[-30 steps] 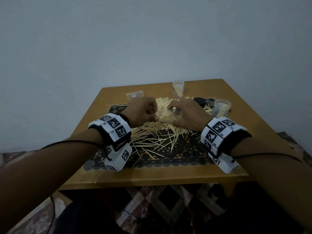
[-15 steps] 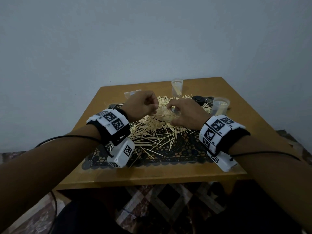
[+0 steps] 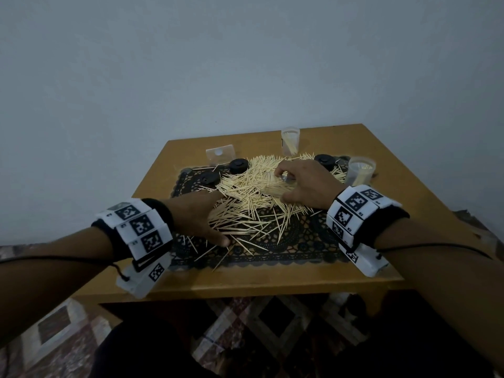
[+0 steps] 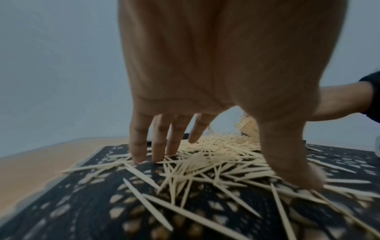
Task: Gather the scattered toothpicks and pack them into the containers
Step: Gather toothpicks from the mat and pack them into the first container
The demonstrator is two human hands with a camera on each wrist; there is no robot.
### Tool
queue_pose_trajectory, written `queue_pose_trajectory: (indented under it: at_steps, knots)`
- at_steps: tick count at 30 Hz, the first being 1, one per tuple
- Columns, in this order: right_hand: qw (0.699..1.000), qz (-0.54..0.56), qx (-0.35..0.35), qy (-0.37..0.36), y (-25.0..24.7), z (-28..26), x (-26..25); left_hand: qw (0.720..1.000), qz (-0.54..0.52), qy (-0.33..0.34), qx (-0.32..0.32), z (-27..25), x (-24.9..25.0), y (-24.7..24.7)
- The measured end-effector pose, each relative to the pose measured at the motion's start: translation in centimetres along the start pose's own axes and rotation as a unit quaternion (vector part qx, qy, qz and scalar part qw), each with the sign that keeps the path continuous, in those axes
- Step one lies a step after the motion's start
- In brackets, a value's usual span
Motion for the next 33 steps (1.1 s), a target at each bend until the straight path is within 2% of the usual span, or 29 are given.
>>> queue_pose_trajectory:
  at_steps: [6,14,25,33]
  knots:
    - [1.000,0.001,0.003,-0.008,-0.2,-0.1,-0.2,0.996,0.000,0.021,0.088,0.9,0.2,0.6]
    - [1.000,0.003,0.002,-0.013,-0.3,-0.1,-0.3,0.985,-0.049,0.058,0.156,1.7,-0.1,0.4]
    - [1.000,0.010,0.003,-0.015,-0.3,-0.1,-0.3,0.976,-0.023,0.070,0.203,2.6,-0.3,0.3]
    - [1.000,-0.004,0.010,-0.003,0.0,0.2,-0.1,0.977,-0.043,0.077,0.194,3.9,0.2,-0.7]
Point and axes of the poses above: each hand's wrist, its own z-axis towards the middle knuckle, its own y-axis out of the palm, x = y × z, the point moved 3 cm from there along z, towards the middle knuckle, and after that the axes turned 14 degrees about x, right-handed, at the moved point
